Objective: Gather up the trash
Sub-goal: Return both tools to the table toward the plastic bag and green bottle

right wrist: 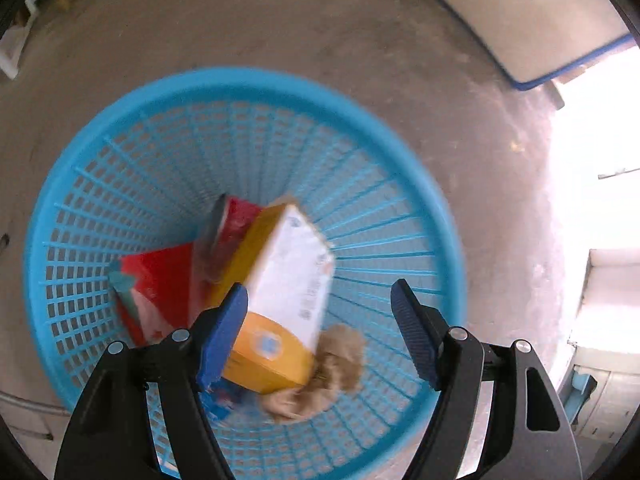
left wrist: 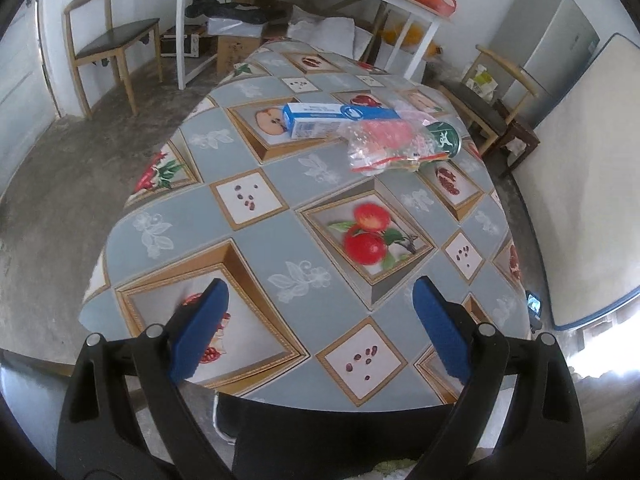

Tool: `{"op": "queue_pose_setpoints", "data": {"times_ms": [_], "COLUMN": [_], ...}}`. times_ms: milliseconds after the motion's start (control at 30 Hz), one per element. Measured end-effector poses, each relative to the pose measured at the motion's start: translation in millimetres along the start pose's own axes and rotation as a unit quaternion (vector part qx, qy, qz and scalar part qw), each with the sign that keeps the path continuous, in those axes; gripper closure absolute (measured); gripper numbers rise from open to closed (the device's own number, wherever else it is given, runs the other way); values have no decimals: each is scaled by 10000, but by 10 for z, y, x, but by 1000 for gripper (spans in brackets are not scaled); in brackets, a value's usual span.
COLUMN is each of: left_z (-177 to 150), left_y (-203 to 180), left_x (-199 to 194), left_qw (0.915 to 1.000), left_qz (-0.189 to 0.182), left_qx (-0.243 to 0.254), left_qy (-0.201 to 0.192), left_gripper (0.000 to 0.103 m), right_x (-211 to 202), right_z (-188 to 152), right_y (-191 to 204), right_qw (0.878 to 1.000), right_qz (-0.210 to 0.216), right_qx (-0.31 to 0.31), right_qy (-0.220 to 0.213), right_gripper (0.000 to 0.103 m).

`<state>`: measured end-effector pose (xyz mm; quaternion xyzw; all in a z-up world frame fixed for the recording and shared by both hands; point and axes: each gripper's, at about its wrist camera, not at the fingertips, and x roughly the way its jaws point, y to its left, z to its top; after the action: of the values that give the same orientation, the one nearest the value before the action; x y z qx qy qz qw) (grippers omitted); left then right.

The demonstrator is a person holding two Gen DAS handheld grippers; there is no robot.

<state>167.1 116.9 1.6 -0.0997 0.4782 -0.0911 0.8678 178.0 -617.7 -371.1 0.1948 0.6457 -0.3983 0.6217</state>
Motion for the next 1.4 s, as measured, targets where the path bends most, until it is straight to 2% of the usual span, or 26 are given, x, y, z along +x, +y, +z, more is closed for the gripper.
{"op": "queue_pose_setpoints", "data": {"times_ms": [133,267,367,500,533,633,700,800,900,1000,1067,1167,1267,1400], "left_z": [-35,-82,-109,-152,-158,-184,-199,-213,-213,-211,-212,-207,-184,-152], "left_y": [12,31,56,133,148,181,192,218,266,318,349,402,449,485], "left_x": [-13,-78,-114,-109,-104,-90,-71,-49,-19,3,6,22,62,116], "left_qw": [9999,9995,9989,9974,9972,9966,9964,9961,9960,9957,9951,9944,9943,9945], "left_qz": [-132,-201,-310,-547,-578,-598,-590,-588,-609,-645,-621,-555,-489,-301], "left_qx": [-3,57,58,-111,-139,-90,-14,76,5,-121,-199,-306,-432,-556], "left_qy": [-67,-218,-344,-447,-463,-565,-602,-652,-657,-661,-741,-841,-839,-832], "left_gripper": [14,14,14,14,14,14,14,14,14,13,9,8,8,8], "right_x": [-219,-587,-1106,-1922,-2247,-2863,-3233,-3840,-4355,-4555,-4663,-4706,-4690,-4619], "right_z": [-117,-289,-469,-752,-865,-1065,-1197,-1459,-1774,-1990,-2177,-2513,-2780,-3093], "right_y": [-170,-465,-600,-638,-627,-548,-449,-202,205,583,887,1356,1731,2113], "right_qw": [9997,9970,9903,9757,9687,9514,9384,9159,8878,8727,8623,8546,8511,8561], "right_qz": [-50,296,747,1259,1441,1862,2121,2495,2759,2918,3180,3239,3169,2979], "right_qx": [89,399,528,351,239,-42,-265,-740,-1387,-1889,-2239,-2758,-3116,-3418], "right_qy": [-224,-588,-1042,-1761,-2007,-2453,-2714,-3056,-3412,-3429,-3243,-2979,-2796,-2480], "right_gripper": [31,31,31,31,31,30,22,19,10,8,6,6,6,6]}}
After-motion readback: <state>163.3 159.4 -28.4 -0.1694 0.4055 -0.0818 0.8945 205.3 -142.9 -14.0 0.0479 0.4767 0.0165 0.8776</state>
